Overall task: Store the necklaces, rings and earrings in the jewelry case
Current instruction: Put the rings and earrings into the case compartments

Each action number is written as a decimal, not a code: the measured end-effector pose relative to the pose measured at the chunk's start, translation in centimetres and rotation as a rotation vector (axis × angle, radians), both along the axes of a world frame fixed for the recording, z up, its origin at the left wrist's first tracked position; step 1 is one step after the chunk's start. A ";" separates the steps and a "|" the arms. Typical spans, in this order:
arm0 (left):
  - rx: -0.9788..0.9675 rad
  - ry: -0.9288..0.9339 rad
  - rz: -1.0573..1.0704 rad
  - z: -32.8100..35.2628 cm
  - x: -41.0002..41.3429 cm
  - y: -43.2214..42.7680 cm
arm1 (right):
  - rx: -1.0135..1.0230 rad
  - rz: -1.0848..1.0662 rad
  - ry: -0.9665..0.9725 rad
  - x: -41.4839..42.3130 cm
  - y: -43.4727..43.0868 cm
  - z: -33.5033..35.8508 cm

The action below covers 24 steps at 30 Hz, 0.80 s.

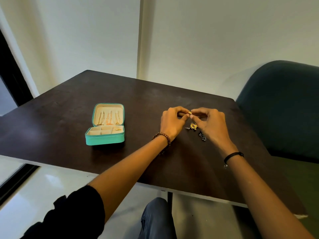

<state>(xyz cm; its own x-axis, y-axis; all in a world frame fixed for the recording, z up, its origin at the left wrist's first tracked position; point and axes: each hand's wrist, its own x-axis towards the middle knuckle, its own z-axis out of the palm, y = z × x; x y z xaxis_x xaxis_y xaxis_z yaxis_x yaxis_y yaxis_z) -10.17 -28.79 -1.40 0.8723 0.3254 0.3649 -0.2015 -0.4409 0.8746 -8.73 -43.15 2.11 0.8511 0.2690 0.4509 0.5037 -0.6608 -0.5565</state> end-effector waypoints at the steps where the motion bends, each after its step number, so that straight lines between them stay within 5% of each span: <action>1: -0.004 -0.012 0.013 0.1 -0.6 0.2 | 0.023 0.013 -0.002 -0.6 0.3 0.2; 12: 0.197 -0.178 0.178 1.6 -7.7 5.5 | 0.191 0.195 -0.023 -4.7 5.5 1.5; 19: 0.384 -0.074 0.171 3.0 -11.3 10.7 | 0.298 0.296 0.111 -6.1 9.7 1.3; 24: 0.375 0.026 0.351 2.6 -13.4 14.5 | 0.329 0.359 0.166 -7.0 12.5 0.4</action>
